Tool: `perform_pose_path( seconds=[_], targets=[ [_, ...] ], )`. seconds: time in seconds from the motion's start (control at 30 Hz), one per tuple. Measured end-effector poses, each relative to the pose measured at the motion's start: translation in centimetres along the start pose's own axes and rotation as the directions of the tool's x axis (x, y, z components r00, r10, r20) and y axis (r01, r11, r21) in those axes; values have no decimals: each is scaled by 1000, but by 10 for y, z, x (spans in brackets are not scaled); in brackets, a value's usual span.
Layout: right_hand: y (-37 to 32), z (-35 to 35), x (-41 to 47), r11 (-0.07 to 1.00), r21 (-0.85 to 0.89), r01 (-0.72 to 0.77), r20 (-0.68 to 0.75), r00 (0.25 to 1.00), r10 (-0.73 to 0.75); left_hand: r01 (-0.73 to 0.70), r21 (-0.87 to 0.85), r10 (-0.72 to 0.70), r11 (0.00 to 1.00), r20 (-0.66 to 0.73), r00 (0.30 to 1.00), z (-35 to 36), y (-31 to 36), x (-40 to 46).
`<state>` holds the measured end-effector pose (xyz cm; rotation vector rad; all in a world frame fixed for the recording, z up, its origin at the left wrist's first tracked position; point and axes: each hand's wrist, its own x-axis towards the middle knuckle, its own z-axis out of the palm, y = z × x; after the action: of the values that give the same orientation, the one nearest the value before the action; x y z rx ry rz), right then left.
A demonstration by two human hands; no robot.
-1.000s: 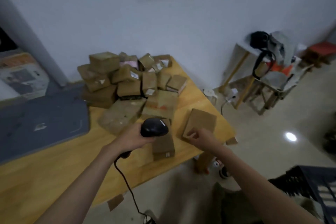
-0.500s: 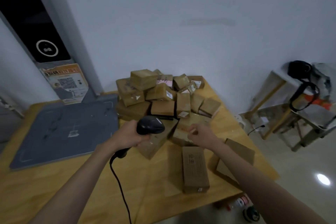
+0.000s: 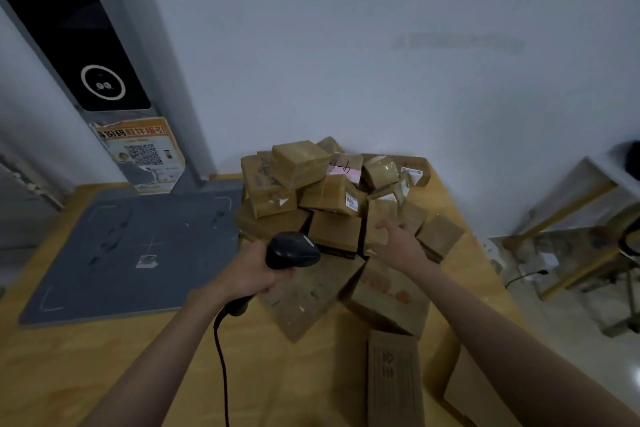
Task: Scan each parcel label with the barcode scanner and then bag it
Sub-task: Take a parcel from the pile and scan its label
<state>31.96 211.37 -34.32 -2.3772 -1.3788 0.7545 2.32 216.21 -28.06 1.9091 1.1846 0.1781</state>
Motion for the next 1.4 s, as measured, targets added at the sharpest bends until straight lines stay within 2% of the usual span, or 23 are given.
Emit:
perform_pose_path(
  seconds=[0.23,0.33,0.43,0.57,0.73,0.83,0.97,1.07,1.27,1.4],
  targets=[
    [20,26,84,992,-130,1,85,996,10,83,-52,-82,995,8,997,11,-7,48],
    [22,39,101,991,-131,-14,111,993,28,133,-75,-133,988,13,991,17,-12,55],
    [18,48,107,993,-111,-45,56,997,51,194,-88,-194,977,13,981,18,-18,58],
    [14,50,107,989,-65,-136,-54,990,133,223,-59,-224,973,-1,975,18,-23,59],
    [21,45,103,967,98,-235,-39,970,240,223,-53,-225,973,-29,974,15,-20,55],
    [19,36,81,949,187,-254,-105,955,276,185,-61,-188,981,-47,981,11,-19,51],
    [10,21,34,963,249,-97,-257,953,163,112,-77,-118,991,-76,990,2,-15,42],
    [-2,19,-7,966,245,84,-282,959,-12,82,-101,-94,992,-120,988,-6,-10,32],
    [-43,27,-69,951,145,273,-74,961,-265,-5,-191,-37,982,-216,976,-23,-1,-4],
    [-74,36,-98,899,103,426,-30,904,-426,3,-213,-48,977,-208,977,-32,-9,-34]
  ],
)
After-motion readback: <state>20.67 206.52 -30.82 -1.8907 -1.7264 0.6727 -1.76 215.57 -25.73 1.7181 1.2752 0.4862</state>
